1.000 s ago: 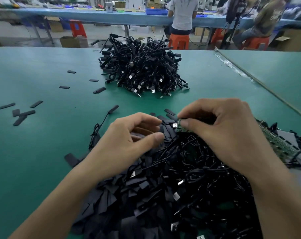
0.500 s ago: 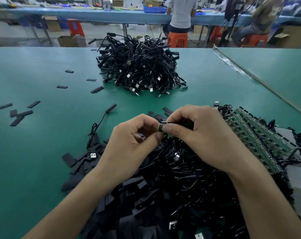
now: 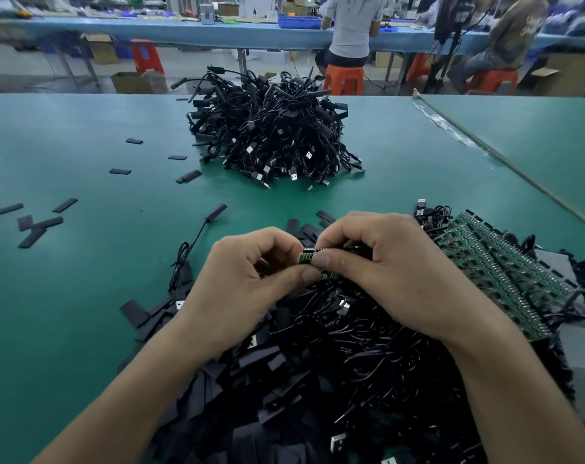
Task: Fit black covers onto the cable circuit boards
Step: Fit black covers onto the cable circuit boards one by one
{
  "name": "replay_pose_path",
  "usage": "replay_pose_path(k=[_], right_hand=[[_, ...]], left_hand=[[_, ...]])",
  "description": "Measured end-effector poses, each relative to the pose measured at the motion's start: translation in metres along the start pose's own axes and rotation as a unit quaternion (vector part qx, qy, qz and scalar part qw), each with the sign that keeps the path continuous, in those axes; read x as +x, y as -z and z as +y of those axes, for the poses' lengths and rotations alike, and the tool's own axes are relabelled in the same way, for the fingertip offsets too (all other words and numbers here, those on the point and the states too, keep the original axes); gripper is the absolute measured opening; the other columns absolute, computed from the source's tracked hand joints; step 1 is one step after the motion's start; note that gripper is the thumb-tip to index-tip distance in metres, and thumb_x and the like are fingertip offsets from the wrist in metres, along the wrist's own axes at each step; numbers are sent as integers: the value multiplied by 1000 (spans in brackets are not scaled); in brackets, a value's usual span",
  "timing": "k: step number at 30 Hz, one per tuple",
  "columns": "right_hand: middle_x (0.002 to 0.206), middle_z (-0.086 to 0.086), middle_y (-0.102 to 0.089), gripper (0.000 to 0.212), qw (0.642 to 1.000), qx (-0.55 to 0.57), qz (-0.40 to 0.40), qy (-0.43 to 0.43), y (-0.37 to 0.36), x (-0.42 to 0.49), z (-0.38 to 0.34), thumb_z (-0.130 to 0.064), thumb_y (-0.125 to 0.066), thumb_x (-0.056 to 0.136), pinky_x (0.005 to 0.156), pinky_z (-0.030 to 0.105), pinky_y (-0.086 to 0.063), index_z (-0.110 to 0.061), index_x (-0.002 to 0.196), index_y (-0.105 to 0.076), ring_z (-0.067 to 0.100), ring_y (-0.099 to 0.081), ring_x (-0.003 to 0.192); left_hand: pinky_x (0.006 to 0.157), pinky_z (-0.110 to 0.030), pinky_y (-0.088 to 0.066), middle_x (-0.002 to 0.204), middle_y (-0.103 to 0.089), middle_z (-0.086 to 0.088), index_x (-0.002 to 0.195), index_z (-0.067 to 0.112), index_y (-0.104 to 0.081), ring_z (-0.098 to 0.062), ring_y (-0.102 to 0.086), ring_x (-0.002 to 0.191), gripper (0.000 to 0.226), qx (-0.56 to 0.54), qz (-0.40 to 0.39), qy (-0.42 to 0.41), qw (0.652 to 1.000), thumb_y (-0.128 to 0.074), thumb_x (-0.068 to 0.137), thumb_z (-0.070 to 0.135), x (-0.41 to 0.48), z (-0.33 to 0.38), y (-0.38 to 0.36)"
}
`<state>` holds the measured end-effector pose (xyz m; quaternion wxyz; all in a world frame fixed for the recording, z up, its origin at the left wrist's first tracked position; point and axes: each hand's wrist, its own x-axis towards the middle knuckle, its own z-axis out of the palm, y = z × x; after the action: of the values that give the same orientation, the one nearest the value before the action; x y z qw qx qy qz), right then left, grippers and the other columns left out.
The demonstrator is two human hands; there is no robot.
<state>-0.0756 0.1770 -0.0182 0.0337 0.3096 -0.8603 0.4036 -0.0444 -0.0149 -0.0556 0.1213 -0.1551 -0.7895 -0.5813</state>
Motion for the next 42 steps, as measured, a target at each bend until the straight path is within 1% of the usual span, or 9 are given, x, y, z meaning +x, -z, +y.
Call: replay_pose_path(k=[6,9,13,17,21,25,29,33,42], right_hand=[[78,-14,-66,7,999,24,-18,23,-3,0,2,-36,-68,86,66,18,-44,-31,82,-70,5,-61,74],[75,-17,-66,7,999,33,-26,31,-6,0,2,-36,-66,86,64,14,-42,-34,80,-68,2,-60,71],[71,-18,-65,11,995,85,-53,30,-4,-1,2,-25,-69,90,64,10,-41,-30,80,-69,-4,-57,66],[63,-22,-60,15,993,99,-56,16,-4,1,2,-21,-71,91,59,8,-38,-28,78,-69,-5,-53,58],[65,-19,-64,11,996,84,-26,-8,-6,1,4,-26,-73,89,59,9,-40,-27,77,-71,-5,-55,59],[74,-8,-71,6,986,164,-8,-10,-3,1,5,-18,-78,84,65,15,-47,-20,85,-72,0,-63,68],[75,-4,-73,5,963,263,-52,5,-4,1,3,-15,-75,84,70,17,-50,-14,84,-71,5,-65,72],[74,-4,-68,11,948,313,-33,-35,-12,2,5,-25,-74,80,67,18,-47,-15,81,-71,8,-59,71],[71,-3,-69,18,929,354,-33,-100,-24,5,12,-32,-68,78,65,16,-49,-14,77,-71,6,-61,68]], left_hand=[[59,-41,-44,73,-64,-21,87,11,-70,-23,-54,64,28,-73,-33,-3,997,-78,74,35,-1,-5,4],[57,-34,-40,64,-62,-17,80,9,-70,-20,-50,61,29,-97,-32,6,995,-79,71,35,-1,-9,7],[53,-16,-37,60,-58,6,68,15,-70,-6,-46,54,19,-158,-59,23,985,-82,70,30,0,-13,6],[53,-15,-33,61,-53,6,70,20,-71,-7,-42,55,28,-206,-64,45,975,-86,68,44,-2,-14,5],[53,-18,-36,60,-58,6,66,25,-72,-9,-45,55,20,-124,-21,49,991,-87,65,38,1,-11,4],[56,-12,-42,61,-62,10,68,28,-71,-2,-51,55,17,-111,10,31,993,-87,62,30,2,-8,2],[61,-20,-44,67,-62,4,71,16,-68,-11,-52,64,23,-133,-13,29,991,-85,65,31,0,-8,-1],[64,-25,-42,70,-60,0,79,6,-64,-16,-50,68,34,-142,-11,33,989,-80,68,34,-1,-11,-5],[64,-21,-47,67,-64,5,74,23,-73,-11,-54,64,12,-171,2,46,984,-79,70,32,-2,-16,-8]])
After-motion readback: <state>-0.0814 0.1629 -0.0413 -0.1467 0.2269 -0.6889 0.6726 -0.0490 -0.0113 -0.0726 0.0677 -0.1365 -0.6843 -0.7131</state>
